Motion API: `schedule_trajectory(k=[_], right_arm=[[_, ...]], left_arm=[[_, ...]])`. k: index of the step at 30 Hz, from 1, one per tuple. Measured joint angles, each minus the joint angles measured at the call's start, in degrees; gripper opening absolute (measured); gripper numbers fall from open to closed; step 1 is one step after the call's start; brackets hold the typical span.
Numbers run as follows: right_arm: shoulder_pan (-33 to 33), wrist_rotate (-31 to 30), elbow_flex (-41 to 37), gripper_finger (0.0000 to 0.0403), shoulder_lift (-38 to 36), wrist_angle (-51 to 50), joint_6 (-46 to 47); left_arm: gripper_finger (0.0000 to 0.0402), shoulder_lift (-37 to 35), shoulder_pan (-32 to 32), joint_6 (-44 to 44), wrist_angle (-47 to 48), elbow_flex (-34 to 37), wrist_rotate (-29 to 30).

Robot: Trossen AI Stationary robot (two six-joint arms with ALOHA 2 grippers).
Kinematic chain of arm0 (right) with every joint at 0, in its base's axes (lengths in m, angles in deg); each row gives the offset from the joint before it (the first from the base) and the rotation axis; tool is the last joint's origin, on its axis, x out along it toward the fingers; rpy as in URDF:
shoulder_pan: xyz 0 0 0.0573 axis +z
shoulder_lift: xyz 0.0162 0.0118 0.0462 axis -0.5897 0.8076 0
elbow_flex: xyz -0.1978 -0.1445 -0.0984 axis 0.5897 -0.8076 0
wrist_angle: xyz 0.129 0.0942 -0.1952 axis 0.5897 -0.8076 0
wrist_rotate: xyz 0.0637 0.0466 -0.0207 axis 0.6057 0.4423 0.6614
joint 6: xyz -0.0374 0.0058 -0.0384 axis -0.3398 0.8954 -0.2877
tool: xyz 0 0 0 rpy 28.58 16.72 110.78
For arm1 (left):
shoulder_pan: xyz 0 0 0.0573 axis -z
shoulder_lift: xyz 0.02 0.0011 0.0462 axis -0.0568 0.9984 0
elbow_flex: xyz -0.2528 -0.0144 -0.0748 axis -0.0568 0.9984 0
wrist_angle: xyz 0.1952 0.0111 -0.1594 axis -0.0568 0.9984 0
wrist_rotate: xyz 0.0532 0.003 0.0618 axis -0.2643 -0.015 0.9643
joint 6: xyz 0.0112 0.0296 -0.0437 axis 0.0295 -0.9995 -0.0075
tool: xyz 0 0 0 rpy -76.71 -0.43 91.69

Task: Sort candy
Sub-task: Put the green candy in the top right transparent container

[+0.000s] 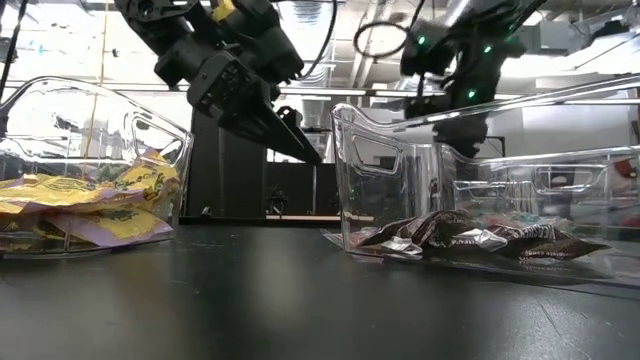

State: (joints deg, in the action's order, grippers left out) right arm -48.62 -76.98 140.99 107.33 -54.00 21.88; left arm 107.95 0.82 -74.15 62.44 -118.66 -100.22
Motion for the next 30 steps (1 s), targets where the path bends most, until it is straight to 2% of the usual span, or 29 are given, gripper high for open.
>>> schedule_trajectory(k=[5, 7, 16, 25, 28, 30], right_arm=[[-7.54, 11.64, 0.06, 0.0232, 4.35, 4.77, -6.67], [-9.44, 14.18, 0.73, 0.0232, 6.51, 4.53, -8.43], [-6.2, 14.7, 5.74, 0.0232, 15.16, 7.14, -17.37], [-4.47, 12.61, 9.0, 0.0232, 21.39, 7.87, -20.99], [-4.47, 11.69, 9.5, 0.0217, 22.53, 7.95, -21.17], [-4.42, 11.1, 9.83, 0.0192, 22.6, 7.89, -21.29]], left_arm=[[0.0297, 0.02, 0.0, -0.27, -0.04, 0.0, 0.53], [0.0297, -0.24, 0.0, -0.27, 0.1, 0.01, 0.53], [0.0297, -1.03, -0.04, -1.14, 0.75, 0.02, 0.59], [0.0297, -1.34, -0.76, -2.22, 1.35, 0.02, 0.75], [0.0297, -1.34, -1.03, -2.17, 1.4, 0.02, 0.77], [0.0297, -1.34, -1.05, -2.17, 1.4, 0.02, 0.79]])
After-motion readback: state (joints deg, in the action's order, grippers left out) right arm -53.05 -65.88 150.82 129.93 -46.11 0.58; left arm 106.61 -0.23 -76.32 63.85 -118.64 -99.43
